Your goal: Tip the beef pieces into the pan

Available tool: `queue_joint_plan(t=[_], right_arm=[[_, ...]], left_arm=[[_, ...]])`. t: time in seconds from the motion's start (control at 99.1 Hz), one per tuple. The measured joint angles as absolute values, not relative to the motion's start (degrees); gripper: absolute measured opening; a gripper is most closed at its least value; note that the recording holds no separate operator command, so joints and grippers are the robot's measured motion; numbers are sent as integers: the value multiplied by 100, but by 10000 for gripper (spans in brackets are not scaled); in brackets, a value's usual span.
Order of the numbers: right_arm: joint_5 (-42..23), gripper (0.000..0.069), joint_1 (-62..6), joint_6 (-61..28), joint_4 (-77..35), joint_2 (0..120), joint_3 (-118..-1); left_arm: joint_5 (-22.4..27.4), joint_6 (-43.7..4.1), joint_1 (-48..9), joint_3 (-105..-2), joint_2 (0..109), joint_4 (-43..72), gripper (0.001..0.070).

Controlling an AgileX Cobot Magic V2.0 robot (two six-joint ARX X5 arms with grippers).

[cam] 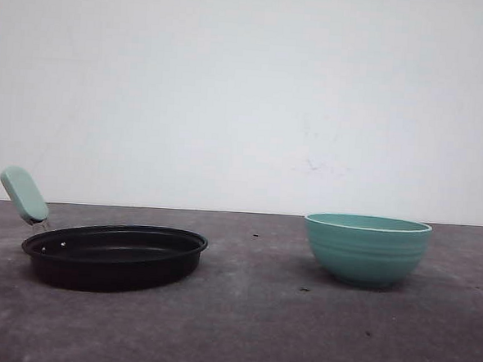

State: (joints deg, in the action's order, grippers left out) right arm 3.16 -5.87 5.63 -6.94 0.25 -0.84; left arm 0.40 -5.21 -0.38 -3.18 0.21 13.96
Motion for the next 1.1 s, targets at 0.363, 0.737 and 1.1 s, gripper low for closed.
queue_joint_plan(t=[0.363,0.737,1.1], right_arm=[[854,10,-587,1708,-327,25,-84],[1081,9,-587,2405,-504,237,-1535],[1066,9,-587,1529,-1837,2349,-5028]], left_arm=[[211,-1984,-38,-281,21,1264,19],[1232,-3393,-40,-1675,543,1487,19],[1667,-2792,-40,-5645,3854,2480,19]])
